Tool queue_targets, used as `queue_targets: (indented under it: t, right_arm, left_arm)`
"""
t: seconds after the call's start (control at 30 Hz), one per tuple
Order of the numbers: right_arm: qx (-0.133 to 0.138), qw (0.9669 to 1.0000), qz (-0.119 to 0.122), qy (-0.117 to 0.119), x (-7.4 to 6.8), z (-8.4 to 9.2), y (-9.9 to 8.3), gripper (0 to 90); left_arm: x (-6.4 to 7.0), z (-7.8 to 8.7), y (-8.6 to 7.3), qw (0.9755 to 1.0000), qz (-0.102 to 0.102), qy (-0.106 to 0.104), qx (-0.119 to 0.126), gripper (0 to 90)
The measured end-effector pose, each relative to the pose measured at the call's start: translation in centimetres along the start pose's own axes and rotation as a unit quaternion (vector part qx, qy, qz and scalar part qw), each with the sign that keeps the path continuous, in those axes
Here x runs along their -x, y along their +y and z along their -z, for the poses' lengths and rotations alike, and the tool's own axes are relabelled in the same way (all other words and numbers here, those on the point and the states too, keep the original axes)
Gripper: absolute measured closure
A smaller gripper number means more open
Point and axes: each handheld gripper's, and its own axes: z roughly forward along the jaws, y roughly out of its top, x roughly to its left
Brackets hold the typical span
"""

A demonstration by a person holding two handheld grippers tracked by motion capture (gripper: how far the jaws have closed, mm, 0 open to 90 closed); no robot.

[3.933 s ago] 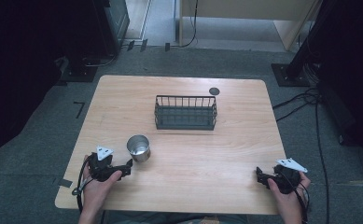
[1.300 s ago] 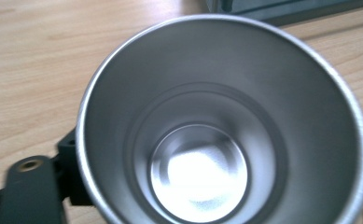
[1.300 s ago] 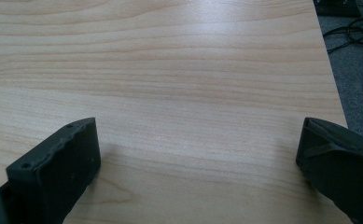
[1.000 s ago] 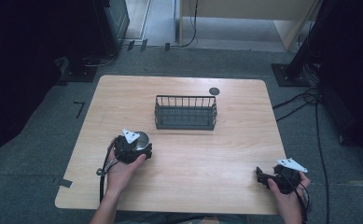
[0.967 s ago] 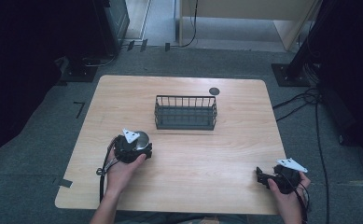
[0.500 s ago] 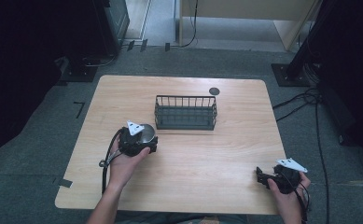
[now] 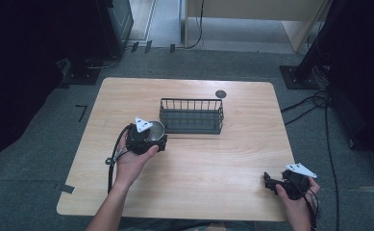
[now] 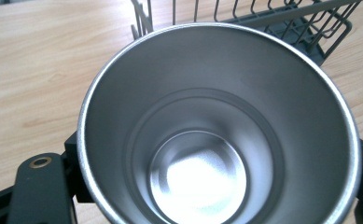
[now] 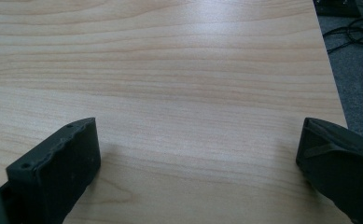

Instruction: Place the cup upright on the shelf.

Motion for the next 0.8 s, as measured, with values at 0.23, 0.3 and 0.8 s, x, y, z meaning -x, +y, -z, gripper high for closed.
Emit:
queue_targets:
  t: [0.23,0.3,0.8]
  right_arm:
    - [0.0,1.0,0.0,0.0,0.0,0.0,0.0,0.0]
    - [0.0,1.0,0.0,0.0,0.0,0.0,0.0,0.0]
    - [0.0,1.0,0.0,0.0,0.0,0.0,0.0,0.0]
  left_arm:
    - [0.4,0.0,1.0,1.0,-0.007,-0.006,0.003,18.8]
    - [0.4,-0.1,1.5,0.9999,-0.008,-0.009,0.005,18.8]
    - [0.6,-1.0,4.8,0.9996,-0.018,-0.014,0.015,18.8]
